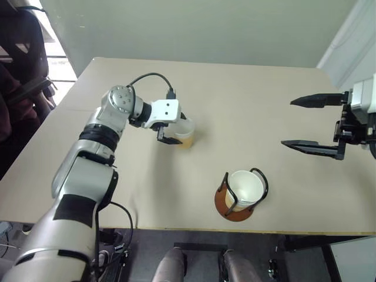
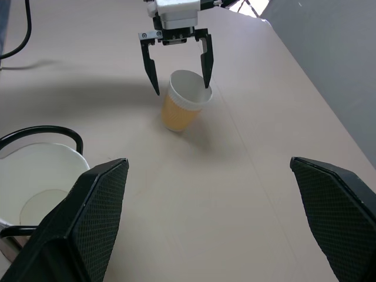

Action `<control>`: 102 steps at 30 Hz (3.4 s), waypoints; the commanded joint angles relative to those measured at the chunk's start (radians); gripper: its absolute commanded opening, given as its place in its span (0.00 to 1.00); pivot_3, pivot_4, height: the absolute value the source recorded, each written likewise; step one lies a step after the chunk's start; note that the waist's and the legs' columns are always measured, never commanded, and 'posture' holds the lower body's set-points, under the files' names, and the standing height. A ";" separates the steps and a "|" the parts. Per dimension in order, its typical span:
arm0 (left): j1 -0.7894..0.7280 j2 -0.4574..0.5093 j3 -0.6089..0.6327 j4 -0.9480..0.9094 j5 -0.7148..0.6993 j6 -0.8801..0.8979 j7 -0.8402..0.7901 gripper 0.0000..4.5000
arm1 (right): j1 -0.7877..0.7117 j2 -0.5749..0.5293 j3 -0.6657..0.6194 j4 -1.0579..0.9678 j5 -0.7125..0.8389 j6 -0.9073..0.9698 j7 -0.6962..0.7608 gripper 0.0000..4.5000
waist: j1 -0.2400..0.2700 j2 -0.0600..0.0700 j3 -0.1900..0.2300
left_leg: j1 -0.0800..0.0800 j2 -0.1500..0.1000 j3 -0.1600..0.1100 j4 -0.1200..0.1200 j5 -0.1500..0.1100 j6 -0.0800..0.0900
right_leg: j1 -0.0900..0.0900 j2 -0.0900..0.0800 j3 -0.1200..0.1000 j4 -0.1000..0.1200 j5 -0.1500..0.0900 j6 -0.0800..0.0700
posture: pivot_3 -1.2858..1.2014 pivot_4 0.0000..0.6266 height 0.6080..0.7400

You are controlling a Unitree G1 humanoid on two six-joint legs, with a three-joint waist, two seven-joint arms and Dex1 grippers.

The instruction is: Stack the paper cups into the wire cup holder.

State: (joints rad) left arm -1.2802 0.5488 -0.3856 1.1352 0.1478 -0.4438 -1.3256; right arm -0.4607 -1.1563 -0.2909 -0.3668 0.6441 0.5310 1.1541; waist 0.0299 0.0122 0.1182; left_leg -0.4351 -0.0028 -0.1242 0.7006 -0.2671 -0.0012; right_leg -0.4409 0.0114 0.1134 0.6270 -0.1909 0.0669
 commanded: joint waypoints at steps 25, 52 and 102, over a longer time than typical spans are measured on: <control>-0.032 -0.098 0.016 0.111 0.152 -0.050 0.089 0.00 | 0.018 -0.016 -0.083 -0.050 0.007 0.029 -0.020 1.00 | 0.004 0.000 0.000 | 0.000 0.000 0.001 0.001 0.001 0.000 | 0.000 0.000 0.000 0.000 0.001 0.001 | 0.52 0.24 1.00; -0.189 0.070 -0.448 -0.828 -0.987 0.329 -0.289 0.00 | 0.082 -0.065 -0.183 -0.078 -0.017 0.052 -0.046 1.00 | 0.006 -0.001 0.001 | 0.000 0.000 0.008 0.009 -0.003 0.007 | 0.004 -0.002 0.004 0.000 0.004 0.006 | 0.52 0.24 1.00; -0.318 0.024 -0.789 -0.658 -0.905 -0.033 -0.289 0.20 | 0.182 -0.053 -0.291 -0.172 -0.002 0.098 -0.096 1.00 | 0.010 -0.001 0.001 | -0.001 -0.001 0.007 0.008 -0.005 0.008 | 0.004 -0.002 0.003 -0.002 0.005 0.006 | 0.52 0.24 1.00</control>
State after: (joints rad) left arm -1.5848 0.5689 -1.1963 0.4969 -0.7404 -0.4781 -1.5818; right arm -0.2625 -1.1944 -0.5453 -0.5261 0.6352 0.6391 1.0690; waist 0.0401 0.0114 0.1194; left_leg -0.4365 -0.0034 -0.1175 0.7085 -0.2718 0.0065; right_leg -0.4374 0.0093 0.1166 0.6251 -0.1857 0.0724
